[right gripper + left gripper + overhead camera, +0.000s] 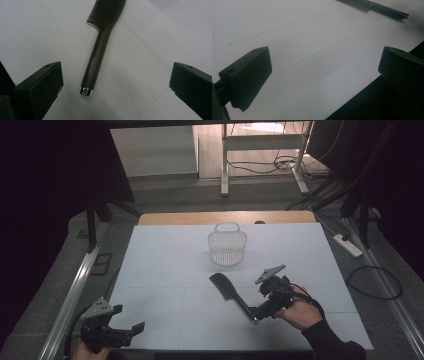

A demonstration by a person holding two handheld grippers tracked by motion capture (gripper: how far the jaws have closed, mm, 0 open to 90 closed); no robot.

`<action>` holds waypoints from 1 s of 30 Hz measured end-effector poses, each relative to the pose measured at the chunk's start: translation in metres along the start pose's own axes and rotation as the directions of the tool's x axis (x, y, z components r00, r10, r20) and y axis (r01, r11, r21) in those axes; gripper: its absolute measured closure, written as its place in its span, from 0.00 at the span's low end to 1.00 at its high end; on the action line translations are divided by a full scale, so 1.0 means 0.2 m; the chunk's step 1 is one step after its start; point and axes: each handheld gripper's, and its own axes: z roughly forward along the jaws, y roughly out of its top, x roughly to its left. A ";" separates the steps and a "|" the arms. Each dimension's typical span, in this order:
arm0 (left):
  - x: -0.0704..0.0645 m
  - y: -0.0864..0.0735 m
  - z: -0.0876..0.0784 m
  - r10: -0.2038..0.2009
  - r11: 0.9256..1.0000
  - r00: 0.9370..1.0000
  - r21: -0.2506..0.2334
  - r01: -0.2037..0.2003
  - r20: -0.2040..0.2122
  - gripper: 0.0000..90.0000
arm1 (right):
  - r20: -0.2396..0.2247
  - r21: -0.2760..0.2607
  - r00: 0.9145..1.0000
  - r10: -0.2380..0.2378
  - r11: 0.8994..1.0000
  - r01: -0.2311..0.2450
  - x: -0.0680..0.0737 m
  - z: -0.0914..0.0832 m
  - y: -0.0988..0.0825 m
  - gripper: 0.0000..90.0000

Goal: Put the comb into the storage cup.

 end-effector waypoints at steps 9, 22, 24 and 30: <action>0.00 0.00 0.00 0.000 1.000 1.000 -0.001 0.000 0.002 0.00 | -0.017 0.032 1.000 -0.010 0.999 0.010 0.03 0.05 0.07 0.00; 0.00 0.00 0.00 0.000 1.000 1.000 -0.001 0.000 0.004 0.00 | -0.014 0.095 0.999 -0.028 0.995 0.030 0.07 0.14 0.16 0.00; 0.00 0.00 0.00 0.001 1.000 1.000 -0.001 -0.001 0.005 0.00 | -0.018 0.100 0.999 -0.029 0.994 0.031 0.07 0.15 0.18 0.00; 0.00 0.00 0.00 0.001 1.000 1.000 -0.001 -0.001 0.006 0.00 | -0.032 0.115 0.999 -0.042 0.992 0.045 0.09 0.19 0.21 0.00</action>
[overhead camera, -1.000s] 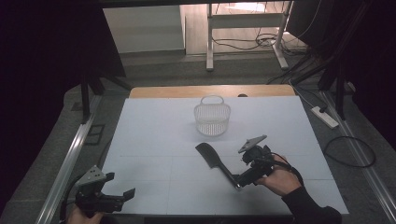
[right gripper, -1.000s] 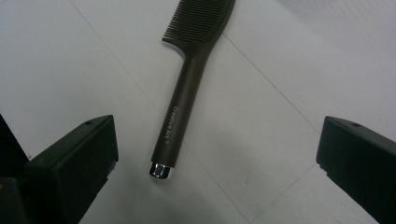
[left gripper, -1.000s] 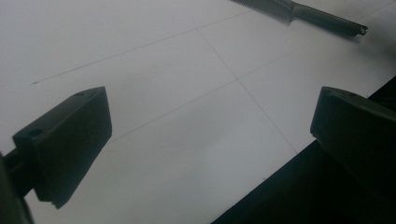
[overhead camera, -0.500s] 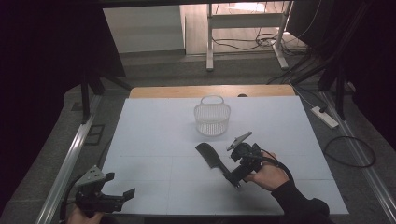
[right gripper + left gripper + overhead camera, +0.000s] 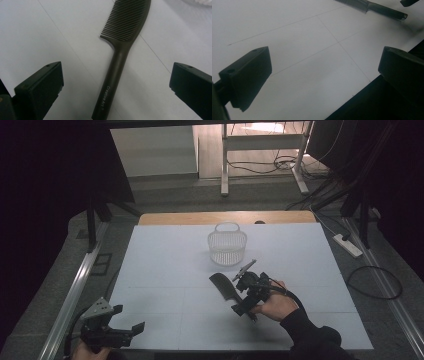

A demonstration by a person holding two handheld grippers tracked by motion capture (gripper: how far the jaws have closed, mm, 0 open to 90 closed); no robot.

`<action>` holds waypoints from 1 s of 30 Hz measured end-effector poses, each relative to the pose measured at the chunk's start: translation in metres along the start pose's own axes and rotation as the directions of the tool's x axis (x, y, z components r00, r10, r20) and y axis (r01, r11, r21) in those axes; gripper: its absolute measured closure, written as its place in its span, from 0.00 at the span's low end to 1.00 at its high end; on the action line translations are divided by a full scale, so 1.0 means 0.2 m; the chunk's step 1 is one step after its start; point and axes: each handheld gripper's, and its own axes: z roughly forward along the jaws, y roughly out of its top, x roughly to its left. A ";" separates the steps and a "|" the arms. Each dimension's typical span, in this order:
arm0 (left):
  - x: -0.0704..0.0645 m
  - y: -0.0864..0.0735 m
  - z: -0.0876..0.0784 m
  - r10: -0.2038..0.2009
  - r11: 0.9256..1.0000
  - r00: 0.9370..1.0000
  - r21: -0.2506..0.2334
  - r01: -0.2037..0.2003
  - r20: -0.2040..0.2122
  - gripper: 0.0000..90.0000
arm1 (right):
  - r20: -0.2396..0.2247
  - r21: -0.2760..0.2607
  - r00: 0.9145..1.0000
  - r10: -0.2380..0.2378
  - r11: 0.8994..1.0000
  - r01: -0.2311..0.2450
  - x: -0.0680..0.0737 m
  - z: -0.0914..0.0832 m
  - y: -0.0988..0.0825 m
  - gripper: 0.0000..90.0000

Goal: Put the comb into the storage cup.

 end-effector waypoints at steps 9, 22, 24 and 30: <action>0.00 0.00 0.00 0.000 1.000 1.000 0.000 0.000 0.000 0.00 | -0.018 0.017 1.000 -0.002 1.000 0.002 -0.01 0.04 0.03 0.00; 0.00 0.00 0.00 -0.002 1.000 1.000 0.001 0.002 0.000 0.00 | -0.076 -0.005 0.997 -0.033 0.999 0.033 -0.03 0.03 0.06 0.90; 0.00 0.00 0.00 -0.002 1.000 1.000 0.001 0.002 0.000 0.00 | -0.086 -0.004 0.995 -0.045 0.999 0.045 -0.03 0.03 0.06 1.00; 0.00 0.00 0.00 -0.001 1.000 1.000 0.001 0.001 0.000 0.00 | -0.090 0.011 0.994 -0.056 0.998 0.057 -0.03 0.04 0.07 1.00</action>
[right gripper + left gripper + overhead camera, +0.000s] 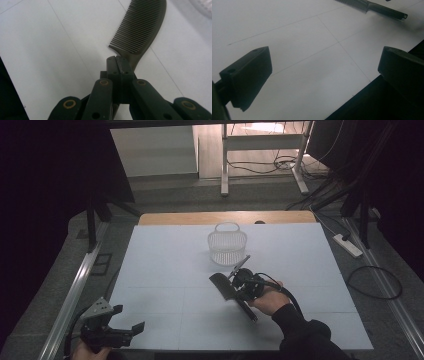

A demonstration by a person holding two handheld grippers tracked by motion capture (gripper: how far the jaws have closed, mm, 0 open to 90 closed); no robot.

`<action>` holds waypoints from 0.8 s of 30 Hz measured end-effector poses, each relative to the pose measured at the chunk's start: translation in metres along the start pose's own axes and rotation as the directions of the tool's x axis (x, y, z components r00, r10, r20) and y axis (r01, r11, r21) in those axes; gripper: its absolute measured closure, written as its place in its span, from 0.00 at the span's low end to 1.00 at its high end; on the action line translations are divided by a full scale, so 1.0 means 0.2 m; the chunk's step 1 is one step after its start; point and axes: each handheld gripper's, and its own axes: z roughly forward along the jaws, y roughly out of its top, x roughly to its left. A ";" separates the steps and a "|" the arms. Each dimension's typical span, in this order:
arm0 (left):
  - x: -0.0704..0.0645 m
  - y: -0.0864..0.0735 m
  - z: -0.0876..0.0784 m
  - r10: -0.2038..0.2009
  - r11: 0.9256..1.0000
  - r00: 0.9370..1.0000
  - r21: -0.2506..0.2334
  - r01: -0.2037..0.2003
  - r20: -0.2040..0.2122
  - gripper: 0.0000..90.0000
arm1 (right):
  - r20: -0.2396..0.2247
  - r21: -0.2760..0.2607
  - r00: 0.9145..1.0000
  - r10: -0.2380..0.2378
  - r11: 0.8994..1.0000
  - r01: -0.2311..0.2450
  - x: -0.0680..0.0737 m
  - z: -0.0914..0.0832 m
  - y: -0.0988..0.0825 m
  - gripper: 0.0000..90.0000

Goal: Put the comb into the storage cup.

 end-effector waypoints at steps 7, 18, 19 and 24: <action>0.00 0.00 0.00 0.000 1.000 1.000 0.000 0.000 0.000 0.00 | -0.004 0.016 1.000 -0.024 1.000 0.024 0.01 0.03 -0.01 1.00; 0.00 0.00 0.00 0.001 1.000 1.000 0.000 -0.001 -0.001 0.00 | -0.022 0.059 0.999 -0.040 0.997 0.042 0.04 0.11 -0.06 1.00; 0.00 0.00 0.00 0.001 1.000 1.000 0.000 -0.001 -0.001 0.00 | -0.025 0.063 0.999 -0.038 0.997 0.039 0.05 0.12 -0.07 1.00; 0.00 0.00 0.00 0.001 1.000 1.000 0.000 -0.001 -0.001 0.00 | -0.033 0.080 0.998 -0.048 0.996 0.050 0.06 0.14 -0.09 1.00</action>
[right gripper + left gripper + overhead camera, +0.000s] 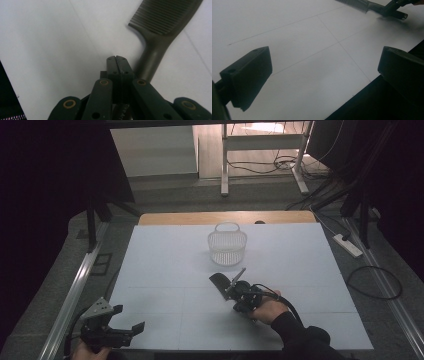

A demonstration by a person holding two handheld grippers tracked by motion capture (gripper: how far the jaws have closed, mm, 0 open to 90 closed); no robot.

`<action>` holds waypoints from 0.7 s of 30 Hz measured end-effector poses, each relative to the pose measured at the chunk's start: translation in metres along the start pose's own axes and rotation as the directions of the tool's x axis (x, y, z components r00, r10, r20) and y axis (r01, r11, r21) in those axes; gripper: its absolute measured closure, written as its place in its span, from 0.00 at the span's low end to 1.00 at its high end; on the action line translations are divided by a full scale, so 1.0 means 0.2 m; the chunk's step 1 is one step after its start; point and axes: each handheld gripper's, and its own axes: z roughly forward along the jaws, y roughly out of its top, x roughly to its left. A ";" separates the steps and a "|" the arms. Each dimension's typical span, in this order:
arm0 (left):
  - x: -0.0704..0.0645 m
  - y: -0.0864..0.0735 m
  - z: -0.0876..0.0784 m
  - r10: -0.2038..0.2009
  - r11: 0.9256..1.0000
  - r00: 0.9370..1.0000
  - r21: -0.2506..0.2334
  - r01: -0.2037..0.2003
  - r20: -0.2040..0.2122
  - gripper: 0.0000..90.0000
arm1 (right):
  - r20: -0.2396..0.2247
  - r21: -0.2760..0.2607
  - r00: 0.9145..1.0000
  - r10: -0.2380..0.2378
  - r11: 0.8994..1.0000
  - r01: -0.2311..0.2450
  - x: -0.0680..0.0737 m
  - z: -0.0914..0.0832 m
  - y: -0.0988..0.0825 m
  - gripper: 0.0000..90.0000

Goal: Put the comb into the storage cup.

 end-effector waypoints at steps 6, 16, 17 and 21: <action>0.00 0.00 0.00 0.001 1.000 1.000 0.000 -0.001 -0.001 0.00 | 0.012 0.020 1.000 -0.002 1.000 0.002 0.00 0.02 -0.01 1.00; 0.00 0.00 0.00 0.000 1.000 1.000 0.001 0.000 -0.001 0.00 | 0.020 0.028 1.000 0.017 0.999 -0.018 -0.03 0.01 -0.03 1.00; 0.00 0.00 0.00 0.000 1.000 1.000 0.000 0.000 -0.001 0.00 | 0.018 0.027 1.000 0.018 0.999 -0.019 -0.04 0.01 -0.03 1.00; 0.00 0.00 0.00 0.000 1.000 1.000 0.000 0.000 -0.001 0.00 | 0.020 0.026 0.999 0.031 0.999 -0.031 -0.05 0.00 -0.04 1.00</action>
